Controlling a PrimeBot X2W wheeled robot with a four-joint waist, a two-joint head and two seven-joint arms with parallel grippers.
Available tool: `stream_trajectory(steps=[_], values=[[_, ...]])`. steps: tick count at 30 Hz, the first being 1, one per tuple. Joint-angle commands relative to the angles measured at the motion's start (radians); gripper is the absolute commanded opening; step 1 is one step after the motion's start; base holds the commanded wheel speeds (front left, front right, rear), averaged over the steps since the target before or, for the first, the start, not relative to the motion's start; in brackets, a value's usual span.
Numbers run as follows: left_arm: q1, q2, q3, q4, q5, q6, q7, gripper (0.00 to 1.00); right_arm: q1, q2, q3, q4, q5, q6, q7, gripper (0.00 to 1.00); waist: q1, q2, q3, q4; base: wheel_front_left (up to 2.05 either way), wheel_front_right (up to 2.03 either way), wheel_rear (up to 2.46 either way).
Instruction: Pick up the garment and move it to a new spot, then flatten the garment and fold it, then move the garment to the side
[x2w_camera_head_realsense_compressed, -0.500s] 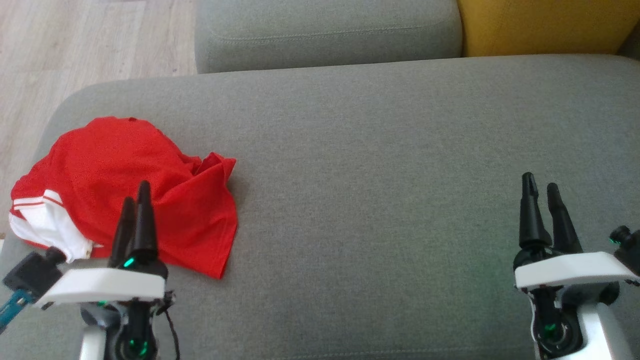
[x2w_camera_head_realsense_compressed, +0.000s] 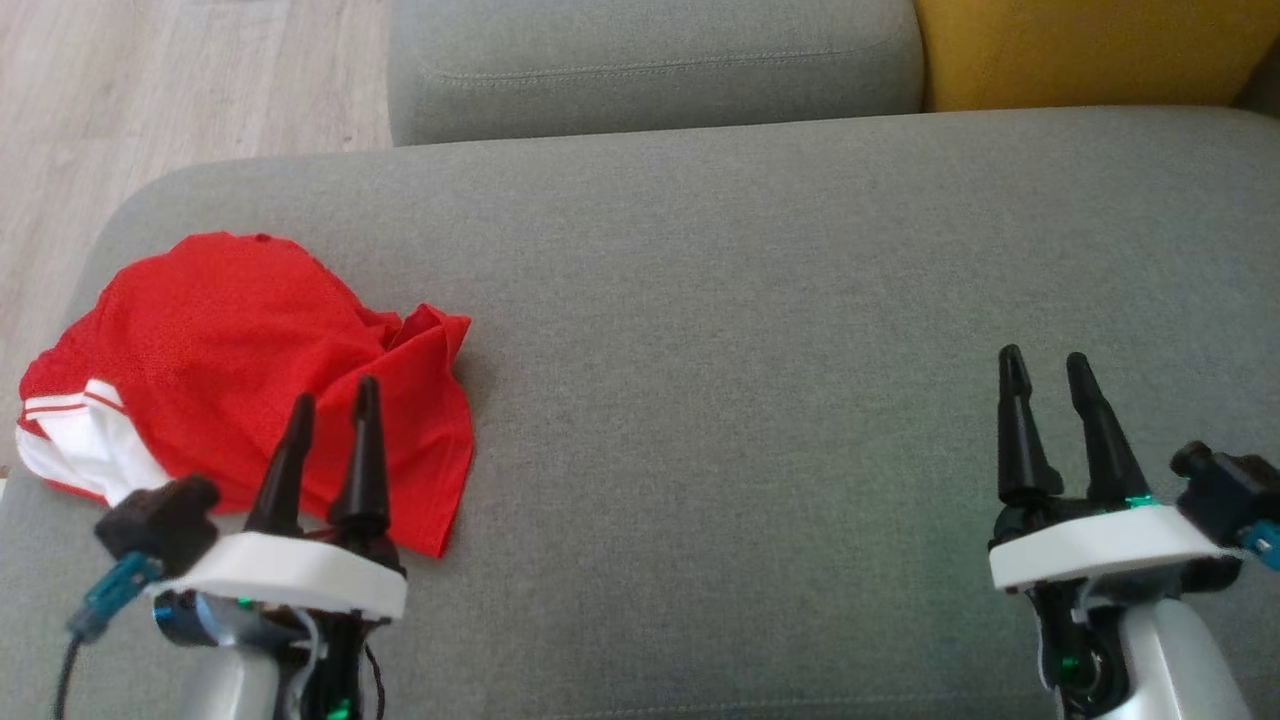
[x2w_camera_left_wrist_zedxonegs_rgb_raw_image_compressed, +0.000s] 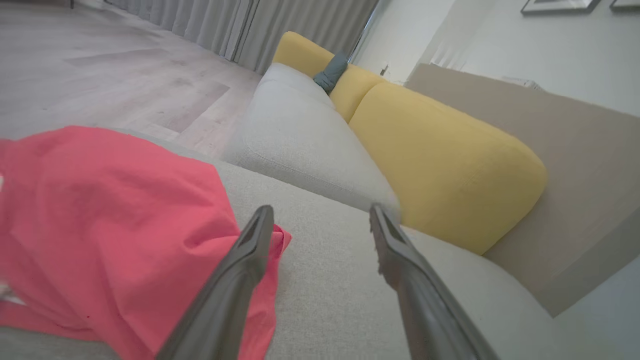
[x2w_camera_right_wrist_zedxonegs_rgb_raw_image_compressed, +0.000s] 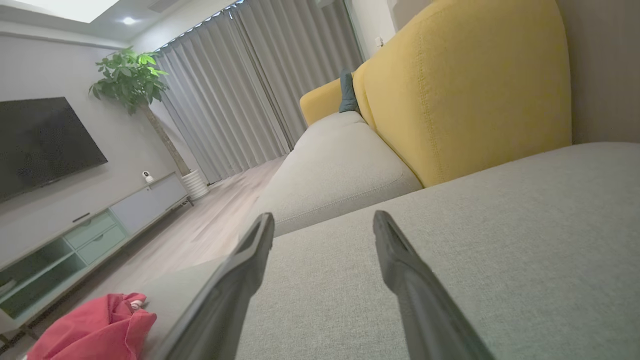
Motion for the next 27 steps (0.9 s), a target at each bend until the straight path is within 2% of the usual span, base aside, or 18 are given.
stream_trajectory(steps=[1,20,27], values=[[-0.036,0.028,0.0,-0.044,0.047,0.012,-0.014,1.0,-0.043,-0.007,0.021,-0.048,-0.041,0.0,-0.017,1.0,0.0,0.0,0.0,-0.001,0.0,0.0,0.0],[-0.082,0.192,-0.256,0.006,0.322,0.248,-0.07,1.0,-0.021,-0.008,0.052,-0.054,-0.262,-0.001,-0.073,1.0,0.0,0.0,0.002,-0.006,0.0,0.0,0.0],[-0.104,0.22,-0.324,-0.005,0.375,0.333,-0.091,1.0,-0.014,-0.009,0.058,-0.059,-0.305,-0.001,-0.094,1.0,0.0,0.0,0.003,-0.002,0.0,0.0,0.0]])
